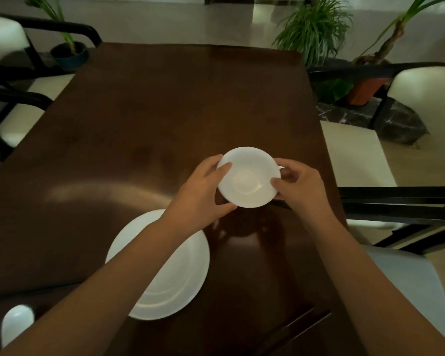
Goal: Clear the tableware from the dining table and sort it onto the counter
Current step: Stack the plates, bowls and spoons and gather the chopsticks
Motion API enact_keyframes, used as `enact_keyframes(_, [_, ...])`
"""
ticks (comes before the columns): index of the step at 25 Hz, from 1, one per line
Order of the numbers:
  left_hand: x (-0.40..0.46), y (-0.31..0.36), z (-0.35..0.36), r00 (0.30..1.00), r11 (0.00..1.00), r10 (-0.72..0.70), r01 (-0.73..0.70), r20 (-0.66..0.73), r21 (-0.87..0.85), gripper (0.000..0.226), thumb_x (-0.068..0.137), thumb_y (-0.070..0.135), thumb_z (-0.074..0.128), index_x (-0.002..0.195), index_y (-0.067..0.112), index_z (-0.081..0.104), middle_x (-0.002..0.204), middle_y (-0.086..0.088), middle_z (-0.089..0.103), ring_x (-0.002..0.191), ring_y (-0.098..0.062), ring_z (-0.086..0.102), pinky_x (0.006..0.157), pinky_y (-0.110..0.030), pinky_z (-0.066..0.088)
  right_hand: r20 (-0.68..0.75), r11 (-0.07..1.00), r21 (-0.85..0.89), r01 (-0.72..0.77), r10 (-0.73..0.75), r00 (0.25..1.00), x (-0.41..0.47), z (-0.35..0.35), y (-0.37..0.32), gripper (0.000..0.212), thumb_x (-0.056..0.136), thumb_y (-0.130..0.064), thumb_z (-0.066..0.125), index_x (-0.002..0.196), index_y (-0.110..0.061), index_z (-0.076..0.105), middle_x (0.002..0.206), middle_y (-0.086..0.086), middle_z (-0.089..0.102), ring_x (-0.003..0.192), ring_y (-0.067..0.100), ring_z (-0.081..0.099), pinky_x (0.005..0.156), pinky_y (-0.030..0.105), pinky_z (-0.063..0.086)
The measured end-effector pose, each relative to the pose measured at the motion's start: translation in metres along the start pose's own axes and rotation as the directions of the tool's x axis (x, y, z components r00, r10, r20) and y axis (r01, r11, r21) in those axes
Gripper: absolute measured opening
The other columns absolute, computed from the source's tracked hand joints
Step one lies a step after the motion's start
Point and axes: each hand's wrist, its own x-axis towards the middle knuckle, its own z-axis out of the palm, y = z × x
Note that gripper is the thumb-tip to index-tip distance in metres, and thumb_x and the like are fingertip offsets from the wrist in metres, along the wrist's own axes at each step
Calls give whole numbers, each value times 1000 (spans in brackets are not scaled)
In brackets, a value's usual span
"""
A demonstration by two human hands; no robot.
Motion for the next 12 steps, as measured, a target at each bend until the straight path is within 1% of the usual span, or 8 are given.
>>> enact_keyframes(1, [-17,-5,-11,1000,1000,-17,17,-21,3,76,71,29,77,137,17,40,145,-8,37,130,-21,35,98,-25,30,47,999,52,-7,4,999,-11,9,-7,38,81,-11,68,115,-25,61,92,-17,60,79,0,58,52,9,51])
enact_keyframes(2, [-34,-9,-21,999,999,-37,37,-34,4,77,69,29,78,136,16,41,144,-9,39,129,-21,37,98,-25,30,95,994,106,-31,21,995,-23,18,-13,38,81,-10,68,115,-26,61,89,-21,58,78,-2,58,48,8,49])
enact_keyframes(3, [-52,-15,-30,997,998,-65,65,-38,8,78,69,30,79,136,16,42,144,-8,40,128,-18,36,98,-26,30,144,986,154,-70,47,988,-34,28,-18,39,81,-10,67,115,-27,61,89,-23,58,79,-2,59,48,9,50])
enact_keyframes(5, [-88,-28,-43,991,992,-124,125,-41,20,78,68,35,78,136,19,42,144,-5,40,126,-11,33,99,-26,28,228,973,182,-141,98,969,-57,52,-24,39,81,-10,67,115,-29,61,95,-19,62,84,3,62,55,18,56])
enact_keyframes(6, [-106,-36,-48,987,987,-158,159,-37,27,78,69,36,77,136,19,41,145,-4,39,125,-9,31,100,-26,27,265,973,170,-153,104,959,-68,66,-25,38,82,-11,67,115,-29,61,100,-15,64,89,6,63,60,22,58])
enact_keyframes(8, [-136,-49,-54,973,972,-231,231,-6,29,80,70,36,76,138,21,38,147,-2,36,128,-10,30,101,-28,26,333,981,138,-139,86,939,-87,89,-25,37,82,-10,66,115,-27,62,107,-10,64,95,10,63,63,22,58])
enact_keyframes(10, [-159,-58,-55,956,956,-292,291,32,21,82,71,34,76,140,23,34,149,0,31,132,-12,29,102,-27,24,377,990,80,-118,80,923,-100,105,-25,38,82,-11,66,117,-26,61,109,-9,62,93,10,62,66,22,57])
enact_keyframes(12, [-175,-64,-52,943,945,-327,326,59,21,83,72,32,76,141,24,31,151,2,28,133,-10,25,103,-24,21,389,995,7,-102,91,917,-109,115,-24,39,82,-12,67,118,-26,60,106,-11,60,85,6,61,69,23,55])
